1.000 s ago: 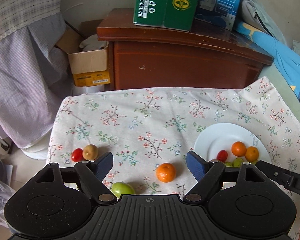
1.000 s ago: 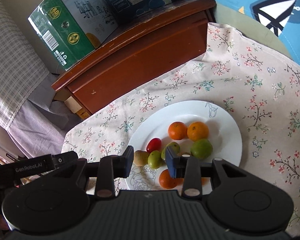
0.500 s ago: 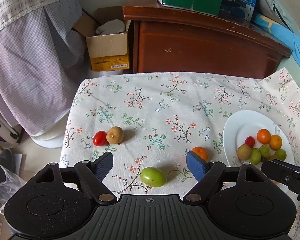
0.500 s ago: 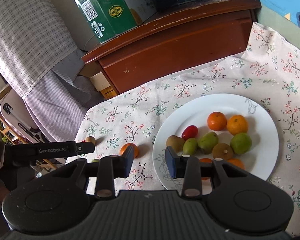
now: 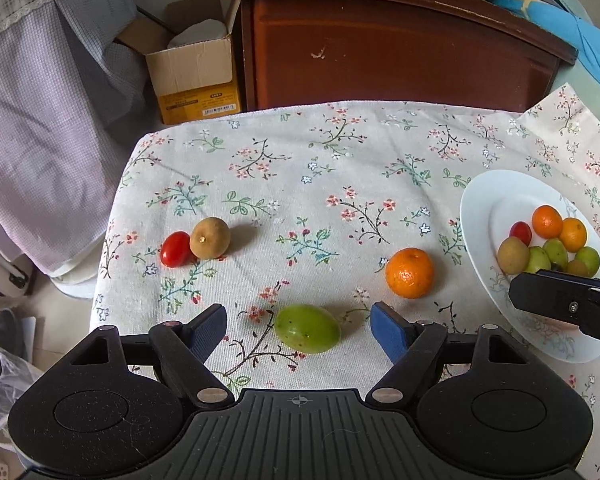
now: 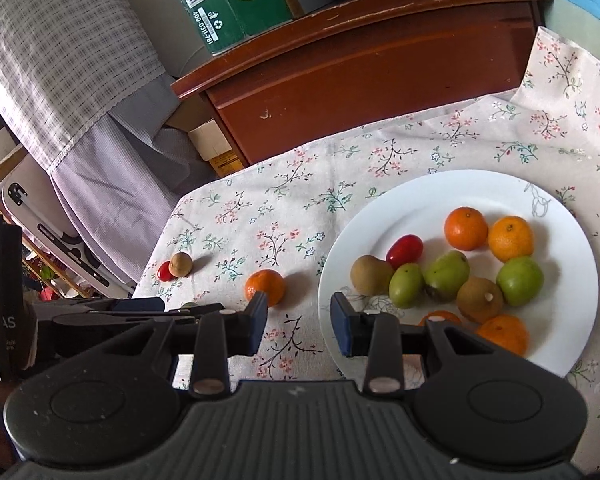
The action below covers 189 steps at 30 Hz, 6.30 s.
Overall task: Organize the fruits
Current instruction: 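Grasp the green fruit with the left gripper while the right gripper grasps the mandarin orange, then carry the green fruit and orange over the white plate, then open both grippers to drop the green fruit and orange onto the plate, then move both open grippers to the cherry tomato and kiwi on the cloth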
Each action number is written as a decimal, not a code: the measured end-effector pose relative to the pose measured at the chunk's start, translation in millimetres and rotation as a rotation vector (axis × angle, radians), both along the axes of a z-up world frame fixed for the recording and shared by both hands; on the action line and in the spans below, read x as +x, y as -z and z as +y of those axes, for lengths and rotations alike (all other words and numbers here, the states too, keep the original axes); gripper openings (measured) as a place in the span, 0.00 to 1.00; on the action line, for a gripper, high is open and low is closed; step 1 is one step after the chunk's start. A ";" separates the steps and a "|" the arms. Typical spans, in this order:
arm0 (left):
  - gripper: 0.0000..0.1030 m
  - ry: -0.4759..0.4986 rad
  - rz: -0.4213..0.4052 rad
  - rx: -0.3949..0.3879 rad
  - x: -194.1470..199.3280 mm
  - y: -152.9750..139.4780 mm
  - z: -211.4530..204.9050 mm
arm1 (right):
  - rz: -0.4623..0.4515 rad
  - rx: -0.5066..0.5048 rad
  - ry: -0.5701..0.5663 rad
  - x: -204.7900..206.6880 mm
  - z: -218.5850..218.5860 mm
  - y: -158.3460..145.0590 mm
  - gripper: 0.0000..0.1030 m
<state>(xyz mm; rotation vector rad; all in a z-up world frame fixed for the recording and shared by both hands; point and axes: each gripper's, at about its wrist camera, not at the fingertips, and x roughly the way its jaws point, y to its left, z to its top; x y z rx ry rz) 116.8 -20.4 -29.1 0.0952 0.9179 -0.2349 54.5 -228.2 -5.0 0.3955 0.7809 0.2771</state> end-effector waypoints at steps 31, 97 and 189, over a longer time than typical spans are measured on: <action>0.31 0.029 -0.034 -0.005 -8.7 5.9 4.4 | -0.017 -0.075 -0.086 42.9 50.0 30.8 0.33; 0.31 0.221 -0.058 -0.173 -24.0 -35.9 -105.9 | -0.015 0.047 0.289 -24.9 -112.3 -32.8 0.32; 0.50 -0.207 -0.021 -0.114 37.7 -40.5 73.7 | -0.023 -0.122 -0.175 -10.6 49.2 -16.9 0.35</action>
